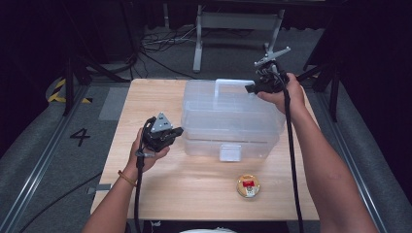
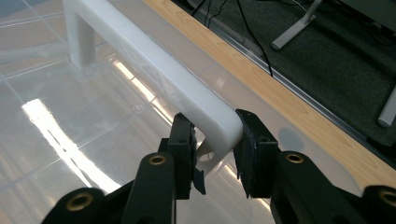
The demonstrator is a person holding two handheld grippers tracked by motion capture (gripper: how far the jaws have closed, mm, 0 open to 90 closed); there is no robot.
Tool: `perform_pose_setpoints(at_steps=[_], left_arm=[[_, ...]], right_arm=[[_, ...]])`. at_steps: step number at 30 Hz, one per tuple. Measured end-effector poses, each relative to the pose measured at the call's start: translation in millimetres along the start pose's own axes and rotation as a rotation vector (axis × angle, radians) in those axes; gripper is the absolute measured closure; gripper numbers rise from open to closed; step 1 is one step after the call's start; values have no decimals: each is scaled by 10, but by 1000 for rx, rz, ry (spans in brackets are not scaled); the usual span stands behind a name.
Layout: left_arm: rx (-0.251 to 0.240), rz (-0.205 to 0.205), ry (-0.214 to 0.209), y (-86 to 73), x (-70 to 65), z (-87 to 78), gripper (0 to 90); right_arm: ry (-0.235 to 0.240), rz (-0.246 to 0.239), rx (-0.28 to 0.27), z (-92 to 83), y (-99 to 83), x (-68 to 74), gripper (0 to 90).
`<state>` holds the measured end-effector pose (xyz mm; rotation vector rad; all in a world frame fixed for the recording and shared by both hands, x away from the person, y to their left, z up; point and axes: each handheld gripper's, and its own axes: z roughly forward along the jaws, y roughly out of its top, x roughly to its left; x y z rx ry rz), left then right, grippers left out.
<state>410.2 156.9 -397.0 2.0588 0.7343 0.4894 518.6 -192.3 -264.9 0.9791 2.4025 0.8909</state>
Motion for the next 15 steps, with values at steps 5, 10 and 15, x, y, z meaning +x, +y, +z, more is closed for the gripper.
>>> perform_pose_setpoints(at_steps=[5,10,15], left_arm=[[-30,-18,-13,24,34,9,896],[-44,-33,-4,47,13,44,897],[-60,-41,8,49,-8,63,898]], right_arm=[[1,-11,1,3,11,-7,700],[0,-8,1,5,15,-14,699],[-1,-5,-2,7,11,-10,699]])
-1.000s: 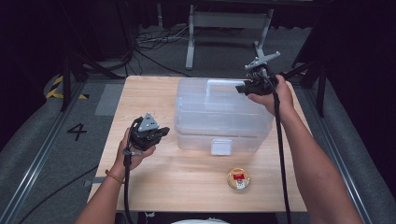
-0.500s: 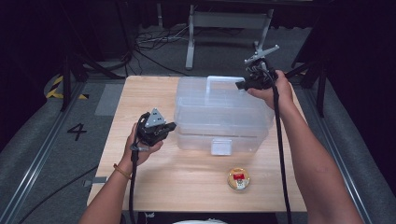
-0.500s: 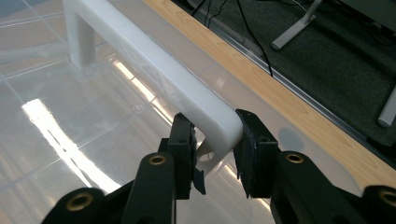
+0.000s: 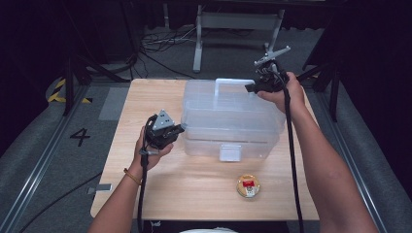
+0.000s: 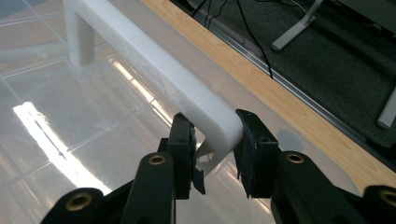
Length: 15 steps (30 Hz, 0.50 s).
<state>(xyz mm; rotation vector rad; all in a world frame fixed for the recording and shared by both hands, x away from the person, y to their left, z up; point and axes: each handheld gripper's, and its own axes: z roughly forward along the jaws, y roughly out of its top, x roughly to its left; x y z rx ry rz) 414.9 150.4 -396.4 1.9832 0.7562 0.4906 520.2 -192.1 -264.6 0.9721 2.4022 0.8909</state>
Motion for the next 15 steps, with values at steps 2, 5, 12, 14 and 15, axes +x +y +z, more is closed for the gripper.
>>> perform_pose_setpoints(at_steps=[2,5,12,14,15], left_arm=[[-4,-3,0,-15,6,-7,898],[-6,-5,4,-30,20,-20,898],[-17,-19,4,-51,42,-29,899],[-17,-20,4,-52,40,-28,898],[-17,-20,4,-52,42,-30,899]], right_arm=[[2,-5,4,-4,-4,8,698],[-9,-14,5,-9,-14,31,694],[-22,-25,-11,-68,-69,55,652],[-20,-23,-16,-84,-91,59,647],[-21,-27,-20,-104,-124,63,645]])
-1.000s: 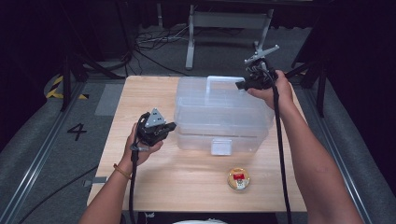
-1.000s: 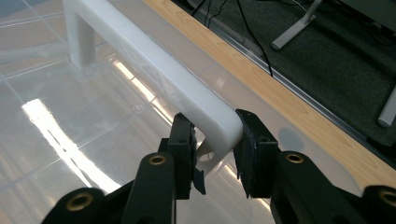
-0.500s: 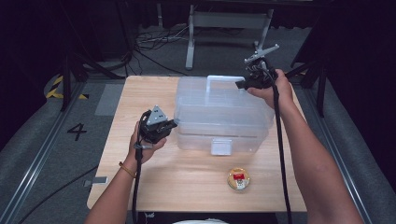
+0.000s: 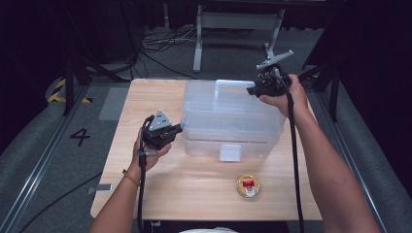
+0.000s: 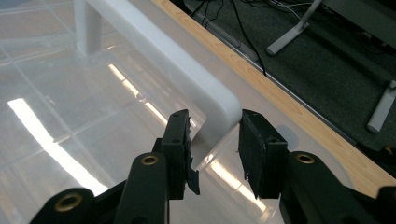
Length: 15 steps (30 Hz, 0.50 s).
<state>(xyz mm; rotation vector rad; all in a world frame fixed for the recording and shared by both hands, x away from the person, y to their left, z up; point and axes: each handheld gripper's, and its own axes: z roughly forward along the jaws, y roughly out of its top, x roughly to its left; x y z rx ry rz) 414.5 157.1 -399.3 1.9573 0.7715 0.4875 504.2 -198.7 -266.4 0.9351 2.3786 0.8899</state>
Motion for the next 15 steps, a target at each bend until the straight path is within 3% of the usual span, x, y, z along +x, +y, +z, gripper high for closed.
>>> perform_pose_setpoints(at_steps=[7,9,15], left_arm=[[-1,2,-2,0,0,-2,899],[-2,2,-1,1,-2,-2,898],[-2,9,-1,4,-5,7,898]], right_arm=[[3,-24,-68,-212,-247,-42,596],[3,-50,-89,-294,-328,-68,614],[-17,-33,-128,-476,-523,-153,612]])
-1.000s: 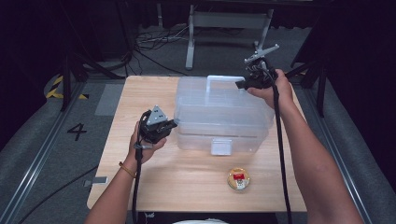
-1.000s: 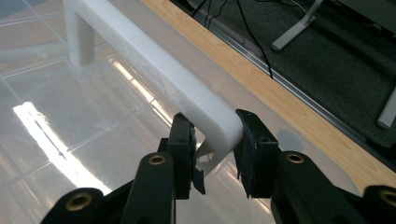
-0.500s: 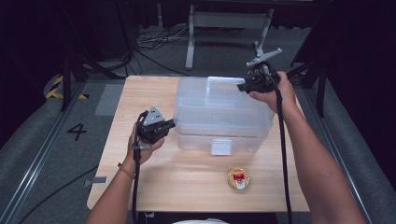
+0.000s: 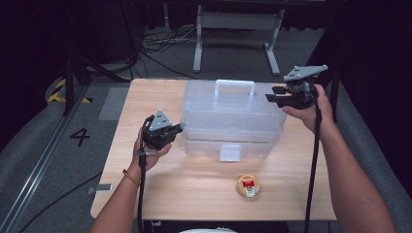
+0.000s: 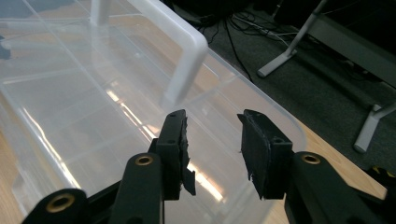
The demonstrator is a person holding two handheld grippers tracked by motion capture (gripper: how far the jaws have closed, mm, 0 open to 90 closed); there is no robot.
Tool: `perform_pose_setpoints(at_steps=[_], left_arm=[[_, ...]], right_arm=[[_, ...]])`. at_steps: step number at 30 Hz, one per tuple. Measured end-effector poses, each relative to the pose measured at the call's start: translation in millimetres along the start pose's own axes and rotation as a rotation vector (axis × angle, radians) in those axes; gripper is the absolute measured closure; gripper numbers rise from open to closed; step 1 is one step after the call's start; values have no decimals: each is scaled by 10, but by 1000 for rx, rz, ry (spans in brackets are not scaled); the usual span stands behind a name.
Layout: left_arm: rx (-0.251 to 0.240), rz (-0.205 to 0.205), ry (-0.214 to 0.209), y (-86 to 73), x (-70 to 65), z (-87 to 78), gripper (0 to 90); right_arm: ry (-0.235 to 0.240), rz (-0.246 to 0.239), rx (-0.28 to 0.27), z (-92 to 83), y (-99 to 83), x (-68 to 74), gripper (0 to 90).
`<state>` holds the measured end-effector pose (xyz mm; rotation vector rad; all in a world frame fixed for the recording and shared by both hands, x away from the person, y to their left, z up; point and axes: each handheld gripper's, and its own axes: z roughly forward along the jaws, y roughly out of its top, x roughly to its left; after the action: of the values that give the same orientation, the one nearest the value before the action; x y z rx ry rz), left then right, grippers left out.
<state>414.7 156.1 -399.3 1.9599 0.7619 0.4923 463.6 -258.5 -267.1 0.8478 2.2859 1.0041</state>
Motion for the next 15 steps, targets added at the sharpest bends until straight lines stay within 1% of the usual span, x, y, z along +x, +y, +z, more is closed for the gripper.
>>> perform_pose_setpoints(at_steps=[1,3,4,6,8,10,11,13,14,15], left_arm=[[3,5,4,2,-3,-1,899],[7,11,5,4,-3,-1,899],[8,12,5,4,-1,0,899],[7,10,5,4,-1,1,899],[7,10,5,4,-3,2,899],[8,13,6,4,-1,2,898],[8,13,7,4,-1,2,898],[11,15,8,5,-3,2,899],[10,15,8,6,-5,3,899],[10,15,9,6,-6,3,898]], right_arm=[[-10,0,-17,-90,-75,-30,608],[-14,3,-24,-120,-101,-41,604],[-27,15,-46,-208,-183,-78,596],[-36,34,-73,-272,-251,-110,572],[-57,53,-92,-353,-337,-141,569],[-58,60,-103,-416,-431,-163,555],[-53,68,-100,-441,-496,-172,551],[-53,68,-100,-441,-496,-172,551],[-59,67,-97,-462,-601,-184,530],[-56,78,-100,-467,-656,-190,517]])
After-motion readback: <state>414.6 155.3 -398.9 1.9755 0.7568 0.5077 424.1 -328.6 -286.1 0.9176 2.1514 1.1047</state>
